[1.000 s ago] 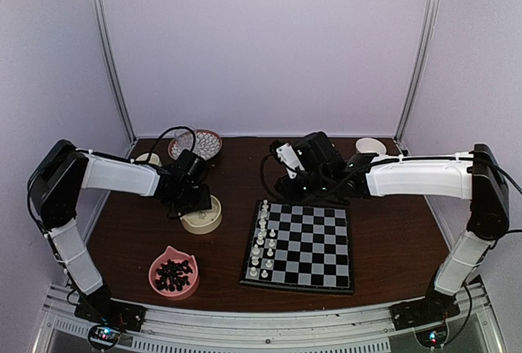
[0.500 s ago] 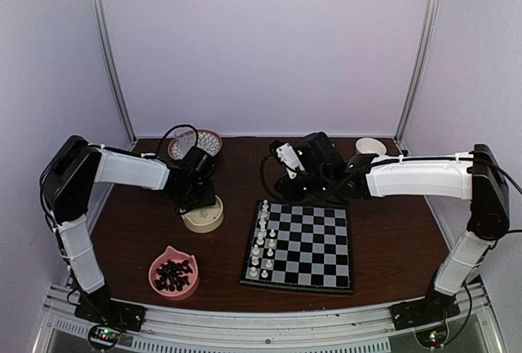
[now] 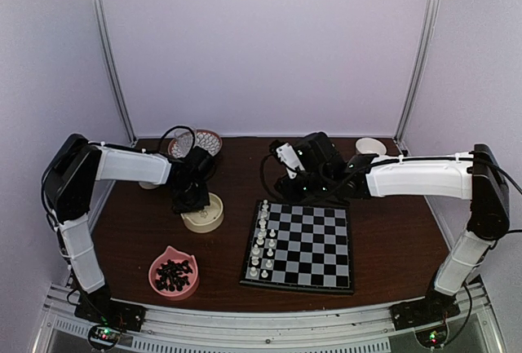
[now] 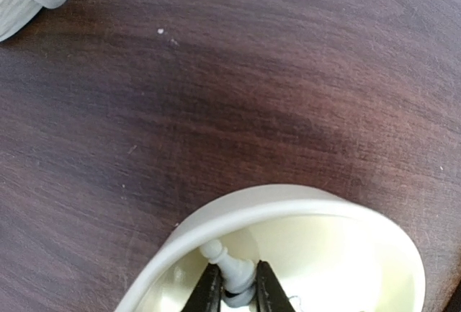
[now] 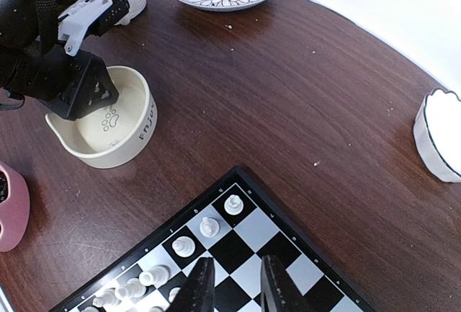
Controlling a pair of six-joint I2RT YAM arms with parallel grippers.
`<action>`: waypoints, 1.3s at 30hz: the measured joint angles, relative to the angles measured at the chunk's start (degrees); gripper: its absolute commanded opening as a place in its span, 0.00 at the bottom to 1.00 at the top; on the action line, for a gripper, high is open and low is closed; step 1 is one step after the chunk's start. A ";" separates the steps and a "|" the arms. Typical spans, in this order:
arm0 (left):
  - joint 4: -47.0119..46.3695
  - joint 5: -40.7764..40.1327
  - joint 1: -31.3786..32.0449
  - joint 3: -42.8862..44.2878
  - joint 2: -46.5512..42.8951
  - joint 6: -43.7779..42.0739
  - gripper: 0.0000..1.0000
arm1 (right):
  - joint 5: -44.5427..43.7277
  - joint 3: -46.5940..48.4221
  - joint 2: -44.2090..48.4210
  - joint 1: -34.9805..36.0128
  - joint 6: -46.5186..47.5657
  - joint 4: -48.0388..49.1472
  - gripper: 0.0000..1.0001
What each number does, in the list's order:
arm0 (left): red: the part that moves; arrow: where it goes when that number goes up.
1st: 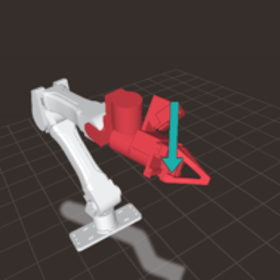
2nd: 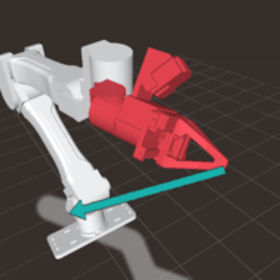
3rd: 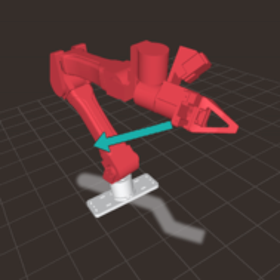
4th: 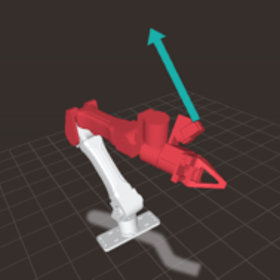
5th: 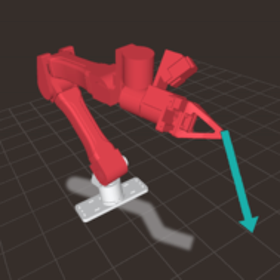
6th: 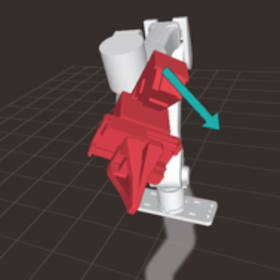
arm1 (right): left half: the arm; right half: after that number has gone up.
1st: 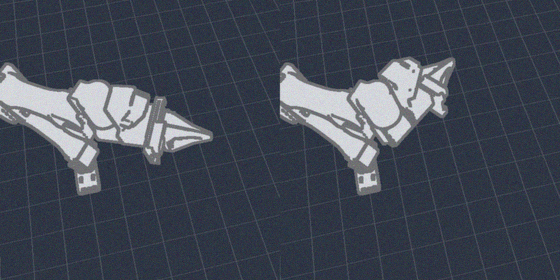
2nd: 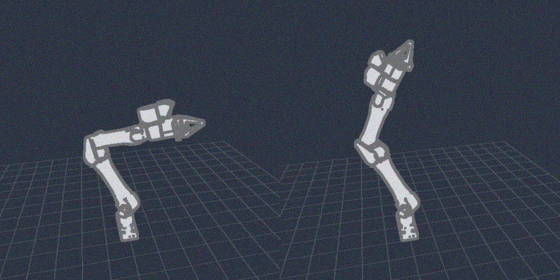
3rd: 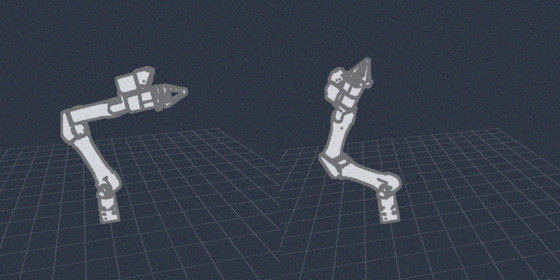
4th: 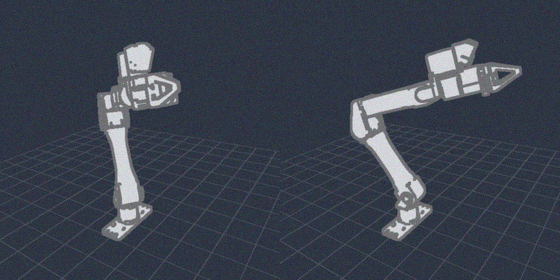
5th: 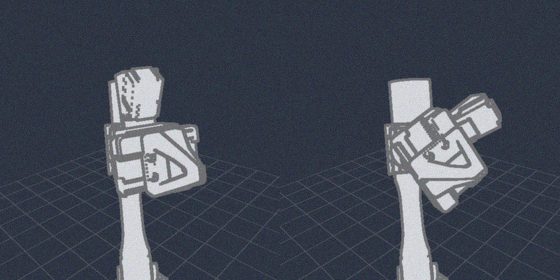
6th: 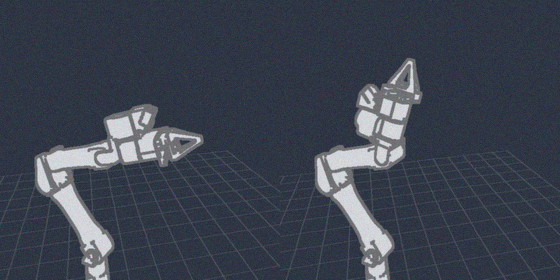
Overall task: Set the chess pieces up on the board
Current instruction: Pick up the chess pile from the storage box, then pass from the left arm to the right
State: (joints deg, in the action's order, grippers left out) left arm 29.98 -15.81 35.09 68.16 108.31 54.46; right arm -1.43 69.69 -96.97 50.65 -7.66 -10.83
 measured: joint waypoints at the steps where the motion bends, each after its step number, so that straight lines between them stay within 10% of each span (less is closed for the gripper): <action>1: 0.15 0.13 0.00 0.00 -0.04 -0.20 0.13 | 0.00 0.00 0.00 0.00 0.00 0.00 0.25; 21: -11.13 7.41 7.26 -12.20 -15.37 -25.64 0.12 | 4.24 -2.91 0.22 0.11 -0.48 3.23 0.26; 39: -32.48 21.11 13.55 -25.57 -30.10 -46.95 0.12 | 32.35 -4.26 0.20 0.11 -10.88 14.25 0.29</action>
State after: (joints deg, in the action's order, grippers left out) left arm -2.50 5.30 48.64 42.59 78.22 7.51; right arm 30.92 65.43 -96.77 50.76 -18.55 3.42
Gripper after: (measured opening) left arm 0.135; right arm 0.284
